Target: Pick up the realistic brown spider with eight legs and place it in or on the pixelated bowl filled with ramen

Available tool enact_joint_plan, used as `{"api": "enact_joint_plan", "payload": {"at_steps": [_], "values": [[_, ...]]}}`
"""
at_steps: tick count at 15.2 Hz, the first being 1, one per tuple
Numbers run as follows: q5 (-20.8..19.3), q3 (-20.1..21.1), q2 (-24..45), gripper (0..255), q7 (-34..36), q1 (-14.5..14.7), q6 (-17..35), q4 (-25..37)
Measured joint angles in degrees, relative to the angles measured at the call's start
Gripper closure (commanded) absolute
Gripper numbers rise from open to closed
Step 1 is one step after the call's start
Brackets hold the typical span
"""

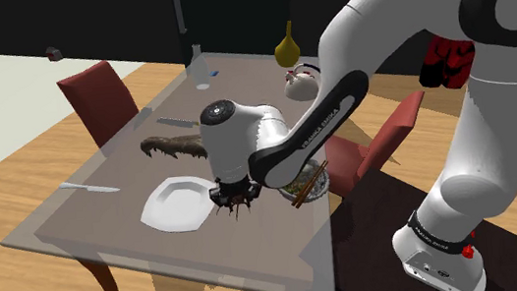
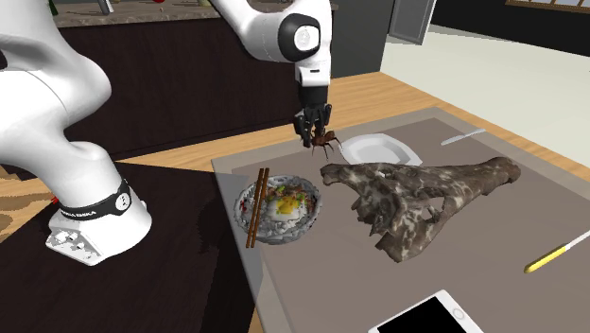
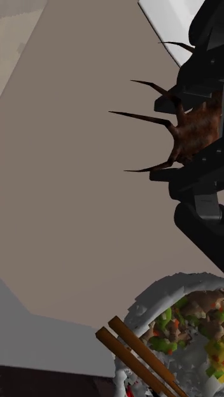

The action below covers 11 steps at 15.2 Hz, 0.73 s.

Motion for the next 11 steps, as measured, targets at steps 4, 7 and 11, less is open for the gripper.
{"api": "enact_joint_plan", "payload": {"at_steps": [4, 7, 11], "values": [[3.32, 1.30, -3.00, 255, -2.58, -1.07, -2.14, 0.26], [5.39, 1.94, -4.78, 255, -4.27, -1.60, -3.89, 0.94], [8.38, 2.70, -7.66, 255, -6.55, -2.25, -6.04, 1.31]]}}
